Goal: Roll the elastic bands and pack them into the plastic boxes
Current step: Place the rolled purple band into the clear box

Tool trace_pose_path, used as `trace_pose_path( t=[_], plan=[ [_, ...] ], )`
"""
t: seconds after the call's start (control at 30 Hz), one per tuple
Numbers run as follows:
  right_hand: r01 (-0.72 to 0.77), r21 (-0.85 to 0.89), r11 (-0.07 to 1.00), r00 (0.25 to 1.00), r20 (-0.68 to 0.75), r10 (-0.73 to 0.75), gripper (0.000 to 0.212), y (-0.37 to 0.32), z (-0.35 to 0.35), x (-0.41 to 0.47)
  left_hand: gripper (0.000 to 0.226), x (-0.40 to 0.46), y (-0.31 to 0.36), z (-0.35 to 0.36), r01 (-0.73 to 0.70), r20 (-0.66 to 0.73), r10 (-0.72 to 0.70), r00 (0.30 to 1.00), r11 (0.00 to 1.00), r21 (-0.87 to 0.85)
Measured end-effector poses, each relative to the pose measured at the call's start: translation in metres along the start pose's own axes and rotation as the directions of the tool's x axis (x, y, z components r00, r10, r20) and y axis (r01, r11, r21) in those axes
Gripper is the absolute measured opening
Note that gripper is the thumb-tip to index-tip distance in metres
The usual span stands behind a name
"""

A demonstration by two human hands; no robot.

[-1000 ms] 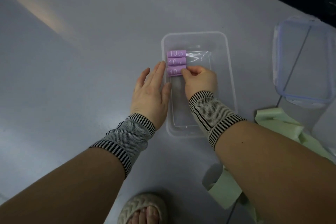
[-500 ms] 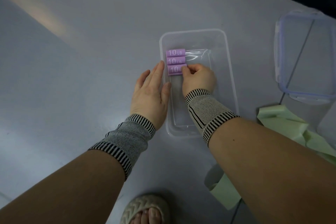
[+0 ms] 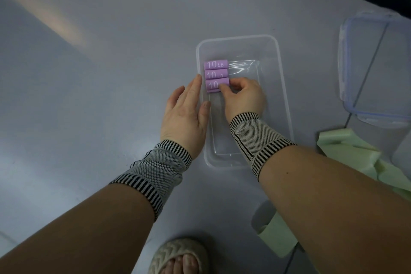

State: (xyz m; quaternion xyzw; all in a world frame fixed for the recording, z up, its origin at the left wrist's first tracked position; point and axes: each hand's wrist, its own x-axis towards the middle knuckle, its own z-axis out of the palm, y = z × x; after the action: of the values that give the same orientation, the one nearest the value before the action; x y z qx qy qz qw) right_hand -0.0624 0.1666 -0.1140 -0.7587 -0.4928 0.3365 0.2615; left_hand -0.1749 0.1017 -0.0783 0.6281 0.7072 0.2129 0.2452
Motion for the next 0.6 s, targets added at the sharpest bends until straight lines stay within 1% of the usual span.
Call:
trace_pose_path(
  t=[0.07, 0.13, 0.3, 0.37, 0.6],
  plan=[
    [-0.003, 0.008, 1.0, 1.0, 0.0, 0.003, 0.022, -0.0005, -0.0005, -0.0001, 0.056, -0.0001, -0.0008, 0.0005, -0.001, 0.003, 0.001, 1.0, 1.0, 0.002],
    [0.003, -0.02, 1.0, 1.0, 0.012, -0.003, 0.023, -0.0015, -0.0006, -0.0002, 0.056, 0.0, -0.0013, 0.0009, -0.003, 0.002, 0.002, 1.0, 1.0, 0.003],
    [0.115, -0.183, 0.976, 0.993, 0.017, -0.114, 0.026, -0.0032, -0.0016, -0.0035, 0.053, -0.0002, -0.0015, 0.001, -0.001, 0.0, 0.001, 1.0, 1.0, -0.003],
    [0.133, -0.241, 0.961, 0.991, 0.016, -0.133, 0.028, -0.0031, -0.0033, -0.0037, 0.052, -0.0006, -0.0021, 0.0012, -0.004, -0.005, 0.004, 1.0, 1.0, 0.0],
    [0.112, -0.224, 0.968, 0.993, 0.003, -0.114, 0.027, -0.0013, -0.0037, -0.0031, 0.055, -0.0003, -0.0011, 0.0008, -0.022, -0.027, 0.022, 0.999, 1.0, 0.007]
  ],
)
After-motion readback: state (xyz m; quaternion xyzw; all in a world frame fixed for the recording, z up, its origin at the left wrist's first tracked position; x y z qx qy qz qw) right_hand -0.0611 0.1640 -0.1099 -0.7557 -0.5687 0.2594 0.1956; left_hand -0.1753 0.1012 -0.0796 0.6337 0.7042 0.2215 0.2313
